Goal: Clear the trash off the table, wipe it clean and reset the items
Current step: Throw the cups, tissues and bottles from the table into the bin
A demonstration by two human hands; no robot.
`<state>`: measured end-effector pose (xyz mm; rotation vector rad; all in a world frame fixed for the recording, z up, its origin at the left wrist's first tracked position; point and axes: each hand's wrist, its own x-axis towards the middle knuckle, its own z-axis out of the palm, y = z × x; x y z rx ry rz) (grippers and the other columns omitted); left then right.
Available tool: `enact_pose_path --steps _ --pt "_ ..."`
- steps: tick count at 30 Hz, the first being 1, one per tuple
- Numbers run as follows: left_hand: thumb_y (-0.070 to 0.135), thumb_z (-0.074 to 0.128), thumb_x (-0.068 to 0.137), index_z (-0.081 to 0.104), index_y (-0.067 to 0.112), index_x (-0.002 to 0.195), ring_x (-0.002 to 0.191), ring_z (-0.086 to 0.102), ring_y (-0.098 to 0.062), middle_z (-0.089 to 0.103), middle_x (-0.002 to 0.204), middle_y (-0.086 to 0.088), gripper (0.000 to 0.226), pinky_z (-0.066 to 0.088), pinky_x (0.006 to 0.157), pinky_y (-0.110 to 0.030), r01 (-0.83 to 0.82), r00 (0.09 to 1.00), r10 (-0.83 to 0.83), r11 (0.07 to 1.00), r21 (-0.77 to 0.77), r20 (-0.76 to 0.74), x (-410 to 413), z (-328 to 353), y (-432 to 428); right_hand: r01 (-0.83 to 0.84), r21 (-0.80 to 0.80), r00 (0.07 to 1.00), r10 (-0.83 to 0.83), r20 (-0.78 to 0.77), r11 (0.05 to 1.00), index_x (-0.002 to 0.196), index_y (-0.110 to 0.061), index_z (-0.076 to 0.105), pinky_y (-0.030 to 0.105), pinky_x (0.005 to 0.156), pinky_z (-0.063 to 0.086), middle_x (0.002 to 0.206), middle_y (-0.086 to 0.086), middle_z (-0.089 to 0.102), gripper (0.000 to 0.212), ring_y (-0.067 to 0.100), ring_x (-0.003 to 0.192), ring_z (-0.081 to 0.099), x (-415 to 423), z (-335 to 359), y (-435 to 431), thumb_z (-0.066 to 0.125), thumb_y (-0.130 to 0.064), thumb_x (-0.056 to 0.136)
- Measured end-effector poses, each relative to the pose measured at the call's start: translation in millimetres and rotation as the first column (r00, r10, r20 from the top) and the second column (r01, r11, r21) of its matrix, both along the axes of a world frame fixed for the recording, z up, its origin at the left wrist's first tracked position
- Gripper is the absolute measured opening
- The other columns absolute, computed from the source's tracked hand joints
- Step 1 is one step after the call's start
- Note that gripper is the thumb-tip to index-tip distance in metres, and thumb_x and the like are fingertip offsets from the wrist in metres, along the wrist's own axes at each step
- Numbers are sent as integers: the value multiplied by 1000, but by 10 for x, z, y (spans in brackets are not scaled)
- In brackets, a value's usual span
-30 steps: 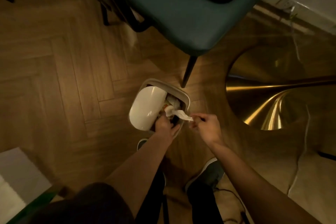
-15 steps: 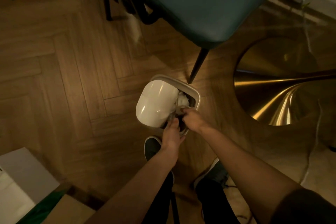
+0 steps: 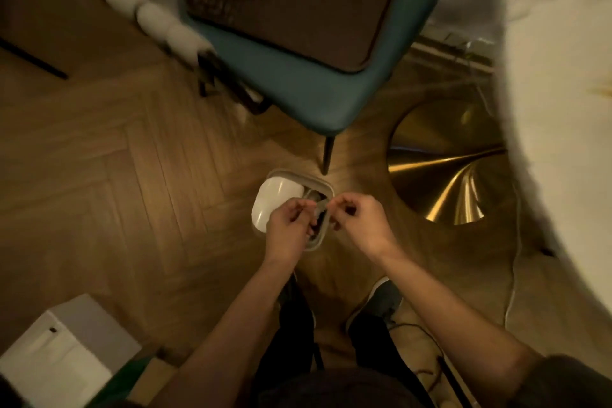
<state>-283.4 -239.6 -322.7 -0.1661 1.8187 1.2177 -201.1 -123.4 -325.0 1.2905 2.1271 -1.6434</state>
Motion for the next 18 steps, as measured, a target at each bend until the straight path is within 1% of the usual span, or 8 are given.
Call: enact_pose_path --steps 2,4,7,10,13,14,16,18 --pt "14 56 95 68 24 89 72 64 -5 70 80 8 17 48 64 -17 86 990 -81 996 37 -118 -34 471 111 -24 54 998 26 -50 998 90 -14 72 21 66 51 74 -9 66 8 2 66 62 16 494 56 65 -12 91" --pt "17 57 95 67 26 90 79 67 -3 72 84 10 15 49 65 -13 152 968 -138 987 54 -209 -29 910 234 -34 79 993 43 -107 996 90 -17 72 23 69 54 79 -8 69 6 3 72 64 57 968 164 66 -15 90" --pt "14 59 94 66 26 89 79 67 0 71 81 15 14 48 65 -12 233 926 -189 967 102 -327 89 1581 504 -6 155 976 40 -213 988 92 -14 73 31 74 55 85 -3 72 7 8 78 66 243 1624 395 67 -14 88" --pt "7 58 94 66 21 89 75 66 1 71 78 17 17 48 65 -11 313 873 -225 939 144 -433 356 2133 854 89 221 960 -25 -277 971 86 -16 72 29 70 53 79 -5 70 6 8 74 64 607 2137 709 66 -14 87" --pt "13 57 95 68 25 91 70 67 -15 70 73 5 18 53 58 -29 436 810 -303 884 170 -501 720 2542 1369 232 254 941 -150 -304 939 82 -17 71 29 64 53 73 -4 69 11 11 67 62 1143 2495 1190 63 -12 88" --pt "15 56 96 68 26 91 65 64 -14 68 68 5 16 51 54 -31 474 792 -329 863 177 -515 862 2639 1576 274 259 933 -190 -307 926 82 -16 71 26 62 52 72 -3 68 12 11 65 62 1355 2586 1367 62 -11 88" --pt "16 56 96 68 24 91 53 55 -7 61 57 7 15 43 50 -19 529 756 -356 827 192 -549 1165 2777 1992 286 310 940 -204 -273 906 84 -15 71 17 61 48 72 -2 68 13 10 67 60 1805 2705 1709 60 -10 89" --pt "16 56 96 68 25 90 50 47 -20 56 56 -4 16 40 50 -26 587 719 -397 787 192 -570 1512 2859 2386 238 397 964 -165 -209 887 85 -16 71 15 63 45 74 -8 67 13 7 70 59 2277 2770 2006 60 -10 88"
